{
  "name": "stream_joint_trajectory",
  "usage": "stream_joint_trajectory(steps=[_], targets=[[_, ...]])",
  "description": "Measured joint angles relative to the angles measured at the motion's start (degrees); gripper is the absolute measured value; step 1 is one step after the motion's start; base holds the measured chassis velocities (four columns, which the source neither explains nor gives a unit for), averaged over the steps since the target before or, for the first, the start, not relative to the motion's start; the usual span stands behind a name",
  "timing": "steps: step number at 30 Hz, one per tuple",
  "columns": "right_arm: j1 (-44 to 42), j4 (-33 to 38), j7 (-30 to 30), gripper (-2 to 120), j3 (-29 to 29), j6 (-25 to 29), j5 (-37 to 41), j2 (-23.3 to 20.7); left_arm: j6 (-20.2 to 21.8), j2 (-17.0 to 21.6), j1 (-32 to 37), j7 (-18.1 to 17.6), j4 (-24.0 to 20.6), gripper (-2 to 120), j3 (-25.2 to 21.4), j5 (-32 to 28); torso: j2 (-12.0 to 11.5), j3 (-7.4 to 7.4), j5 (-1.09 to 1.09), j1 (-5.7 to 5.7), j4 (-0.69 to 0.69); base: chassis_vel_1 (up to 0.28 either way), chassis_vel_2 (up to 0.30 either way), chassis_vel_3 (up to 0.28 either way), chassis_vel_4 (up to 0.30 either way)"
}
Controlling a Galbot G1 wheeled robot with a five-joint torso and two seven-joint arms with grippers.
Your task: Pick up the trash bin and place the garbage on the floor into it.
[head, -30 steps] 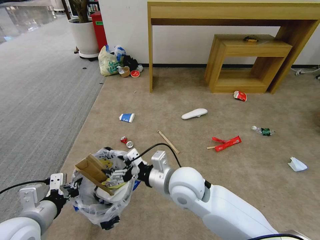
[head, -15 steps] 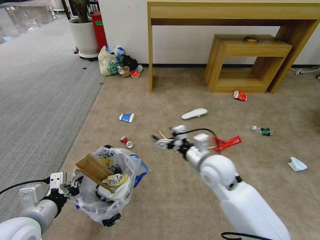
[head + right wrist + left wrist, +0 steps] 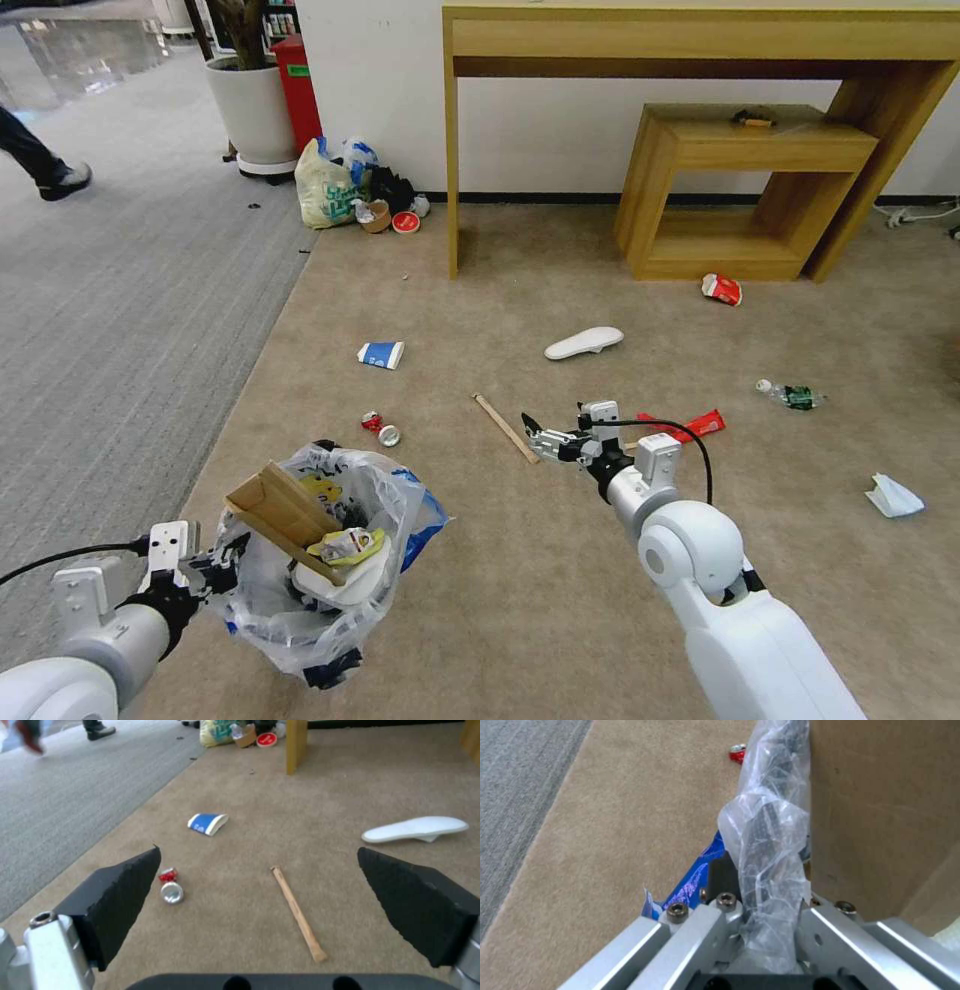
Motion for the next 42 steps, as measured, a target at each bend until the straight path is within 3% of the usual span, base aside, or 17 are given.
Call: stream_joint_trajectory(steps=[42], targets=[[1.1, -5.1, 1.5, 100, -1.1, -0.6, -0.6, 1.3, 0.0, -0.2, -0.7, 1.6, 0.9, 0, -0.1, 0.3, 0.0, 0.00, 0.00, 0.01, -0.01, -0.109, 0.105, 0.108, -0.104]])
